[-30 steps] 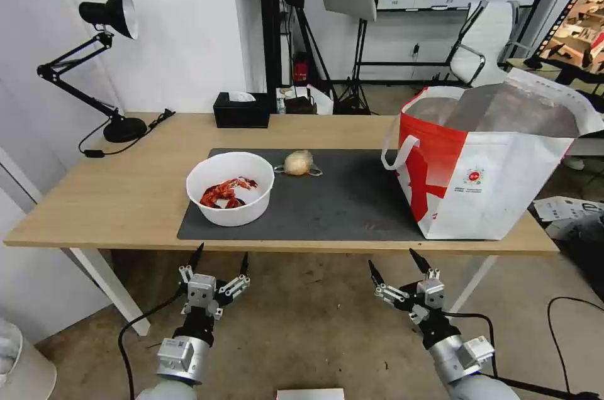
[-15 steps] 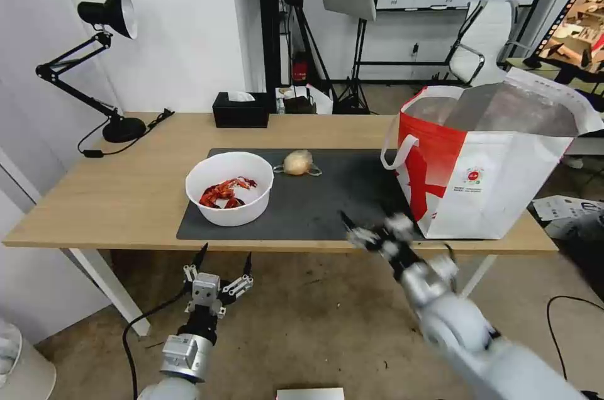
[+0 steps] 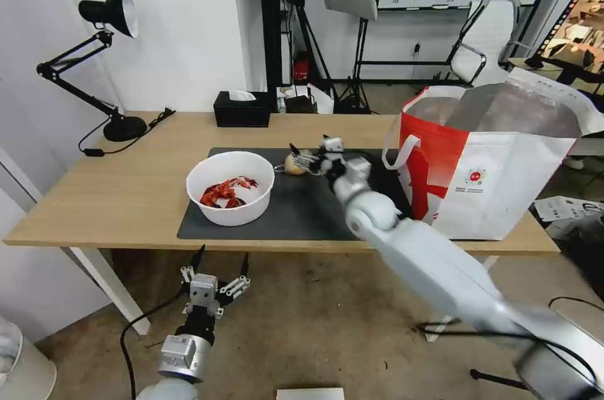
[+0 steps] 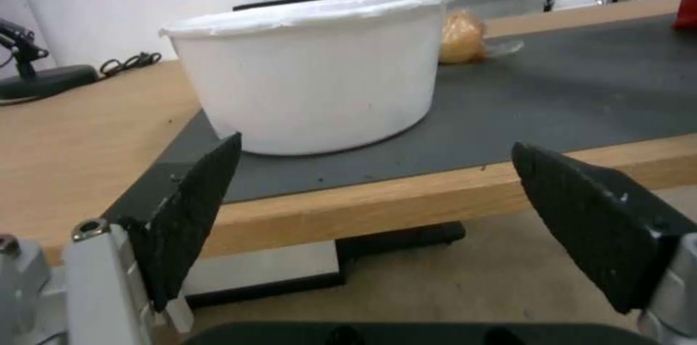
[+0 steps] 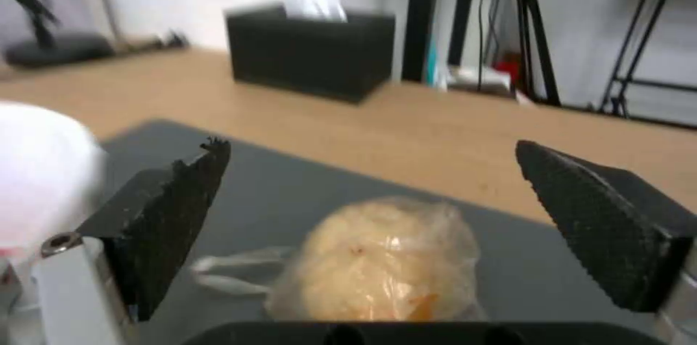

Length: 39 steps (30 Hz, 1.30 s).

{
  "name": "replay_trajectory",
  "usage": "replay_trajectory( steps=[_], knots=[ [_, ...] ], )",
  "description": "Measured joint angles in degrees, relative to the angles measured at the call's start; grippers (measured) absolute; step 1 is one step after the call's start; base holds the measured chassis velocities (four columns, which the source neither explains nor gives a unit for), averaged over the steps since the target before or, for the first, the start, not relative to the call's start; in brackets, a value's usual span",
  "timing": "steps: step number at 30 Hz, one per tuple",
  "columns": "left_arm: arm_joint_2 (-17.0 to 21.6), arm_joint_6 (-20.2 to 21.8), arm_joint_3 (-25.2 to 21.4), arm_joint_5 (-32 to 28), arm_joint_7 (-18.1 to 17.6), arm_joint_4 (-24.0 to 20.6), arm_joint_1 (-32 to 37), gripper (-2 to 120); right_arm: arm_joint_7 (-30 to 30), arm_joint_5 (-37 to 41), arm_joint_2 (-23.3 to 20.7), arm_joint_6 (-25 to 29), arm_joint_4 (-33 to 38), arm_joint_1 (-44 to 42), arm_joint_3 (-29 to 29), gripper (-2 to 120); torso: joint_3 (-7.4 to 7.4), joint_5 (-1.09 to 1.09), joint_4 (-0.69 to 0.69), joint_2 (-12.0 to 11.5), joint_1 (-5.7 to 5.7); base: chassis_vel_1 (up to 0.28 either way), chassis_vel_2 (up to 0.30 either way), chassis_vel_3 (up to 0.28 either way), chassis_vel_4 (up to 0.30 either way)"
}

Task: Pick up the trash from the table and place it into the takeout bag.

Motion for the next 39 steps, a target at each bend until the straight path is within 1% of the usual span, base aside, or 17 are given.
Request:
replay_trajectory(
  steps=[3, 4, 7, 9, 15, 22, 31, 33, 34, 35, 39],
  knots=[
    [0.32, -0.14, -0.58, -0.25, -0.01, -0.29, 0.30, 100, 0.20, -1.50, 3.18, -3.89, -6.01, 2.56, -1.51, 100, 0.00, 0.00, 0.01, 0.00, -0.01, 0.000, 0.000, 0.000, 0.000],
    [0.32, -0.14, -0.58, -0.25, -0.01, -0.29, 0.30, 100, 0.20, -1.50, 3.18, -3.89, -6.01, 2.56, -1.51, 100, 0.00, 0.00, 0.01, 0.00, -0.01, 0.000, 0.000, 0.000, 0.000],
    [0.60, -0.50, -0.94, -0.72, -0.02, -0.49, 0.49, 100, -1.24, -2.42, 5.29, -5.58, -9.85, 3.96, -1.87, 100, -0.01, 0.01, 0.00, 0.00, -0.01, 0.000, 0.000, 0.000, 0.000],
    [0.84, -0.63, -0.94, -1.19, -0.02, -0.51, 0.61, 100, -1.62, -2.79, 6.04, -6.15, -11.13, 4.36, -1.93, 100, -0.01, 0.01, 0.00, 0.00, -0.01, 0.000, 0.000, 0.000, 0.000],
    [1.45, -0.97, -0.84, -1.65, -0.02, -0.69, 0.97, 100, -2.21, -3.40, 8.60, -6.96, -15.55, 5.67, -2.01, 100, -0.01, 0.01, 0.00, 0.01, -0.02, 0.000, 0.000, 0.000, 0.000],
    [1.49, -1.34, -0.80, -1.68, -0.02, -0.68, 1.02, 100, -2.23, -3.70, 9.41, -8.43, -17.36, 6.38, -2.01, 100, -0.01, 0.02, 0.00, 0.01, -0.02, 0.000, 0.000, 0.000, 0.000],
    [1.47, -1.81, -0.85, -1.73, -0.08, -0.58, 0.99, 100, -1.61, -3.76, 9.14, -10.12, -16.94, 6.00, -1.86, 100, -0.01, 0.02, 0.00, 0.01, -0.02, 0.000, 0.000, 0.000, 0.000],
    [1.47, -1.92, -0.89, -1.74, -0.09, -0.55, 0.99, 100, -1.12, -3.66, 9.15, -10.43, -16.79, 5.95, -1.74, 96, -0.01, 0.02, 0.00, 0.01, -0.02, 0.000, 0.000, 0.000, 0.000],
    [1.47, -2.01, -0.90, -1.76, -0.10, -0.54, 1.04, 100, -0.88, -3.59, 9.14, -10.57, -16.63, 5.91, -1.71, 89, -0.01, 0.02, 0.00, 0.01, -0.02, 0.000, 0.000, 0.000, 0.000],
    [1.47, -2.01, -0.90, -1.76, -0.10, -0.54, 1.04, 100, -0.88, -3.59, 9.14, -10.57, -16.63, 5.91, -1.71, 89, -0.01, 0.02, 0.00, 0.01, -0.02, 0.000, 0.000, 0.000, 0.000],
    [1.49, -2.16, -0.73, -1.81, -0.10, -1.27, 1.66, 100, 0.14, -3.26, 8.64, -11.91, -15.59, 5.69, -1.80, 73, -0.01, 0.02, 0.00, 0.01, -0.02, 0.000, 0.000, 0.000, 0.000]
  ],
)
